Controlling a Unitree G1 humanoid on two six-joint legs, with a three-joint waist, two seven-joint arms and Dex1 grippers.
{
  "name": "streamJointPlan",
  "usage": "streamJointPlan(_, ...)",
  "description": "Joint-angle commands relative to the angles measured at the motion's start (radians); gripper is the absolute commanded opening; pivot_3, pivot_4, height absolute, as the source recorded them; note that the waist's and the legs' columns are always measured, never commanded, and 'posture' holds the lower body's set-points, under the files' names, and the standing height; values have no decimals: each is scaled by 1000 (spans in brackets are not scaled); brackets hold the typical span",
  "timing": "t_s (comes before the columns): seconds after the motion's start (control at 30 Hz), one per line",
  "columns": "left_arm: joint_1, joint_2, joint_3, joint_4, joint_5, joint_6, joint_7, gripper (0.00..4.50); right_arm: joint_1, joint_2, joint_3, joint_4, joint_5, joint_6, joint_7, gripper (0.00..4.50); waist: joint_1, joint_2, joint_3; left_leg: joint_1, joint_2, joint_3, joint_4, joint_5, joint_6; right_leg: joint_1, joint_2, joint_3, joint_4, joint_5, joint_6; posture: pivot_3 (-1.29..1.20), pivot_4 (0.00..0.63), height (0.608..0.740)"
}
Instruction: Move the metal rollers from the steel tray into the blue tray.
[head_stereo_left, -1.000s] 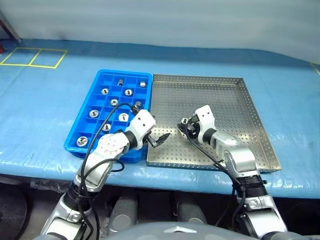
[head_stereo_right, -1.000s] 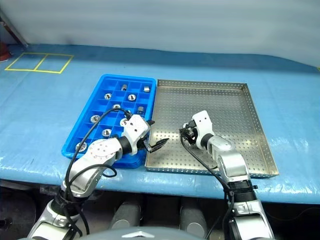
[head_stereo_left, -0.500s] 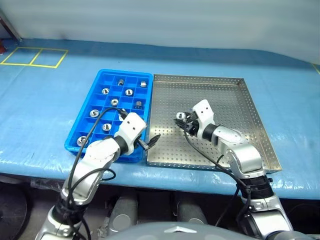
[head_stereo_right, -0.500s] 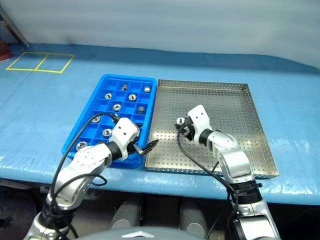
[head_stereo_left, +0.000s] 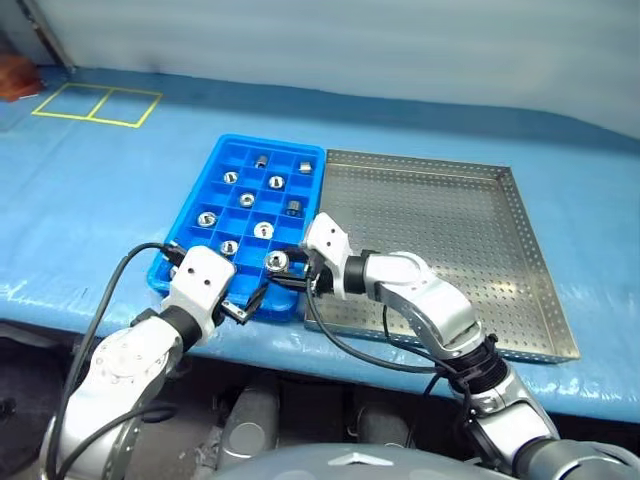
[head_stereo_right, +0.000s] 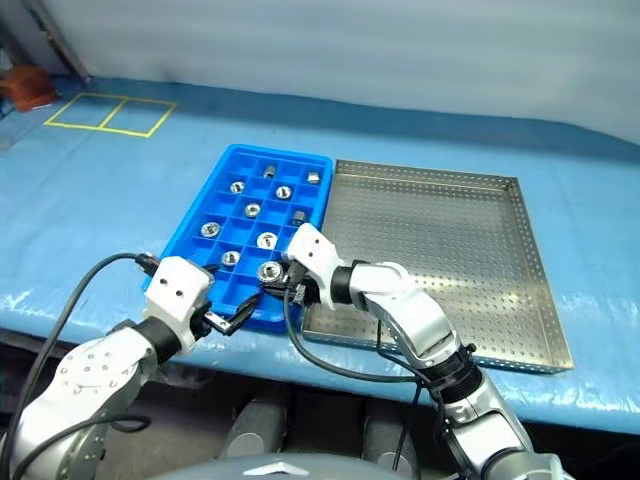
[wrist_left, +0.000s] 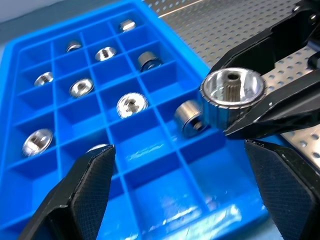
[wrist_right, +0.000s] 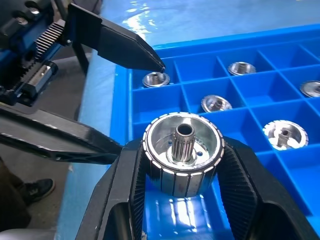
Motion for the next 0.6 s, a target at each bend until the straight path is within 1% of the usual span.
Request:
streamJointPlan(0.03,36,13,31,-35,-33,-31,32,4500,-31,27,22,-2,11,-30,22,1733,15,0,0,0,0,0,0,0,0,0,0,0,0,0,0,493,150,740)
streamJointPlan(0.17,66,23,42,-35,-64,-50,68,4500,-62,65,20,82,10,-49,28,1733,39,0,0,0,0,0,-1,-1,-1,-1,0,0,0,0,0,522,150,740)
streamJointPlan(0.33,81,31,29,-35,-104,-59,109,4500,-106,114,2,179,9,-73,23,1733,75,0,0,-1,1,1,-3,-1,-2,-3,0,-1,-1,-1,-1,526,150,740)
streamJointPlan(0.6,64,38,4,-35,-141,-43,152,4500,-118,137,18,256,-29,-92,11,1733,128,0,0,-1,2,1,-6,-3,-6,-4,0,-2,-2,-3,-4,523,150,740)
